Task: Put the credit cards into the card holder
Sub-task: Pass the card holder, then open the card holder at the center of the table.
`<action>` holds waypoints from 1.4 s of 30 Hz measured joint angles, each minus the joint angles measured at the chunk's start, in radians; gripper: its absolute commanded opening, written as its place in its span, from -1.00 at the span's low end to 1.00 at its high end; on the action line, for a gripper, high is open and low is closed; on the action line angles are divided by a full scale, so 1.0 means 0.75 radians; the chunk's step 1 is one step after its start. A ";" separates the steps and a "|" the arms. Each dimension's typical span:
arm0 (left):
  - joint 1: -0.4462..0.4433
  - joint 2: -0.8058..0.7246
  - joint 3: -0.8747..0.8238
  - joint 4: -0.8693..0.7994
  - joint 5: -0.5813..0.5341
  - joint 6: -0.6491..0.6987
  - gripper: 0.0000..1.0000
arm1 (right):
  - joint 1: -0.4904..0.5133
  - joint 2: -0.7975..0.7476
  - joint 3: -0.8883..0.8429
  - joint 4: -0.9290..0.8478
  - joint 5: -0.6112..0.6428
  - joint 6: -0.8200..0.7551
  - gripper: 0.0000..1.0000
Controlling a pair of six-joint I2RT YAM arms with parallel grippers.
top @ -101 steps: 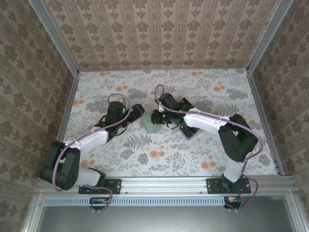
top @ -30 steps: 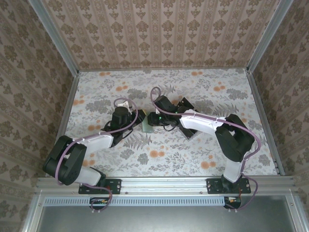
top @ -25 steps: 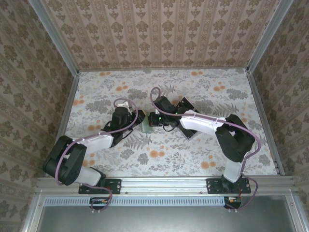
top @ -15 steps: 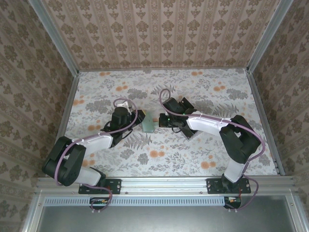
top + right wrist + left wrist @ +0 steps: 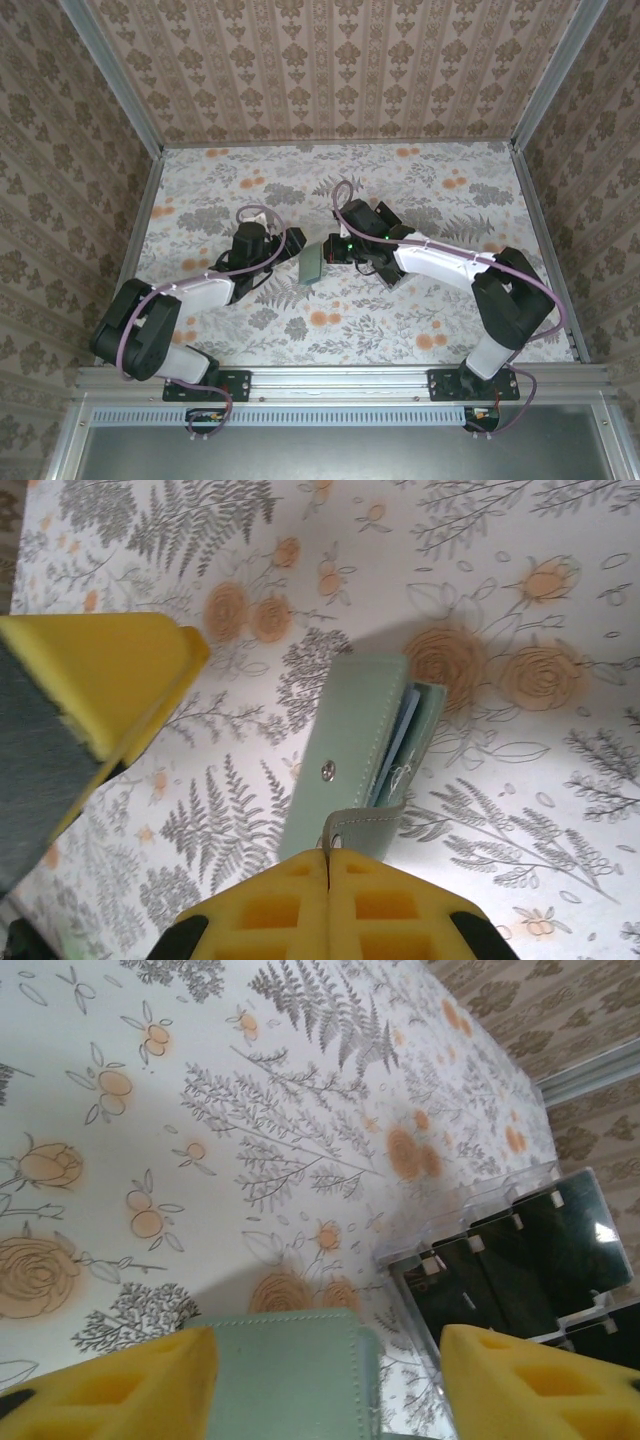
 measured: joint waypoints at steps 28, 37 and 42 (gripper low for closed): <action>-0.012 -0.084 0.023 -0.254 0.072 0.170 0.47 | 0.039 -0.060 0.001 0.007 -0.065 0.036 -1.00; -0.028 -0.032 0.041 -0.254 0.079 0.170 0.42 | 0.042 -0.061 0.001 0.009 -0.065 0.041 -1.00; -0.028 -0.027 0.040 -0.297 0.030 0.170 0.32 | 0.041 -0.065 -0.013 0.020 -0.064 0.041 -1.00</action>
